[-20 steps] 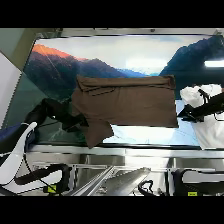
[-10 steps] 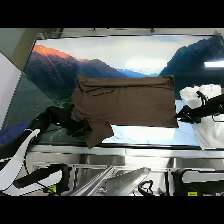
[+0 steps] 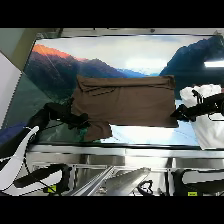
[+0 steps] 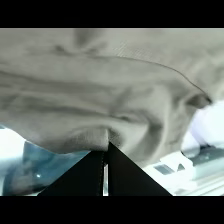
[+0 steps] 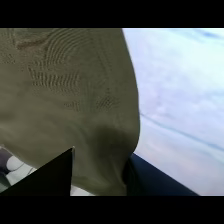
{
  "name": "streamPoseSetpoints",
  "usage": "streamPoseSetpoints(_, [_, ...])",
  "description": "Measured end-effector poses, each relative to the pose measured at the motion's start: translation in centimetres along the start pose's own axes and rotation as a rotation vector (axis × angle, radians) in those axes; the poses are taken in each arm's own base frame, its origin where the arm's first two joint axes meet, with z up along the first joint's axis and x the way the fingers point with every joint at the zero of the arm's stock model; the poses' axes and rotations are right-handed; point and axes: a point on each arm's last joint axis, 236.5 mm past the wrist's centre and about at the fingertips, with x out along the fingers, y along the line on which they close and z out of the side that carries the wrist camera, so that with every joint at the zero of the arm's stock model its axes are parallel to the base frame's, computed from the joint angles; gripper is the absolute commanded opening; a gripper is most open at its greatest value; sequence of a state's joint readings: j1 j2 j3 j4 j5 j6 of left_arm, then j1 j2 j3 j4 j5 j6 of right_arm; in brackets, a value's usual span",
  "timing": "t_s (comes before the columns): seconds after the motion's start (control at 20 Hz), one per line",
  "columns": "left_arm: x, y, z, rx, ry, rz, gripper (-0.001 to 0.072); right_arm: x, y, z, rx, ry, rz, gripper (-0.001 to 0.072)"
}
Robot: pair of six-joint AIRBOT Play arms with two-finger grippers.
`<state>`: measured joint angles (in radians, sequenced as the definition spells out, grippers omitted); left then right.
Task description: Fold the shirts.
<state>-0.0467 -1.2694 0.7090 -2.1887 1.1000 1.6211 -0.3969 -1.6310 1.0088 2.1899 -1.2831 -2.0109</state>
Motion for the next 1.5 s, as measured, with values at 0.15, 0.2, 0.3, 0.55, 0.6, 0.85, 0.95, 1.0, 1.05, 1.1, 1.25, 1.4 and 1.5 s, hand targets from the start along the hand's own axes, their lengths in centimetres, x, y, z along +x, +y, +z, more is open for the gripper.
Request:
streamPoseSetpoints(0.15, [-0.5,-0.3,-0.2,0.014,-0.008,-0.006,0.0020,0.9,0.2,-0.3,-0.014,0.026,-0.003,0.0020])
streamPoseSetpoints(0.2, [-0.7,-0.4,-0.5,0.022,-0.012,-0.007,0.0020,1.1,0.3,-0.3,-0.021,0.029,-0.006,0.0020])
streamPoseSetpoints(0.3, [-1.5,-0.6,-1.1,0.046,-0.028,-0.004,0.0020,1.0,0.5,-0.3,-0.028,0.026,-0.009,0.0020])
streamPoseSetpoints(0.55, [-5.0,-0.5,-5.0,0.114,-0.010,0.064,0.0019,-1.7,-1.4,-1.3,0.012,0.013,-0.137,0.0020])
streamPoseSetpoints(0.6, [-5.7,-0.2,-6.2,0.128,0.000,0.095,0.0019,-2.2,-1.8,-1.8,0.028,0.015,-0.169,0.0020])
streamPoseSetpoints(0.85, [-8.6,0.6,-8.7,0.173,-0.067,0.216,0.0019,-4.2,-2.5,-3.5,0.070,-0.011,-0.264,0.0020])
streamPoseSetpoints(0.95, [-9.2,0.3,-7.6,0.182,-0.125,0.226,0.0020,-4.6,-1.4,-2.4,0.057,-0.068,-0.240,0.0020])
streamPoseSetpoints(1.0, [-9.5,-0.1,-6.6,0.187,-0.150,0.227,0.0020,-4.9,-0.3,-1.2,0.037,-0.115,-0.208,0.0021])
streamPoseSetpoints(1.05, [-9.7,-0.6,-5.2,0.195,-0.178,0.228,0.0020,-5.3,0.9,0.0,0.013,-0.163,-0.175,0.0021])
streamPoseSetpoints(1.1, [-10.0,-1.3,-3.7,0.207,-0.203,0.228,0.0020,-5.8,2.2,1.5,-0.017,-0.215,-0.146,0.0021])
streamPoseSetpoints(1.25, [-10.8,-3.2,2.0,0.232,-0.277,0.231,0.0020,-7.0,5.7,6.3,-0.132,-0.356,-0.108,0.0021])
streamPoseSetpoints(1.4, [-10.6,-3.8,7.3,0.219,-0.320,0.239,0.0020,-7.5,8.1,11.0,-0.223,-0.464,-0.109,0.0021])
streamPoseSetpoints(1.5, [-9.7,-3.6,10.1,0.212,-0.320,0.250,0.0020,-7.1,9.0,13.7,-0.268,-0.502,-0.114,0.0021])
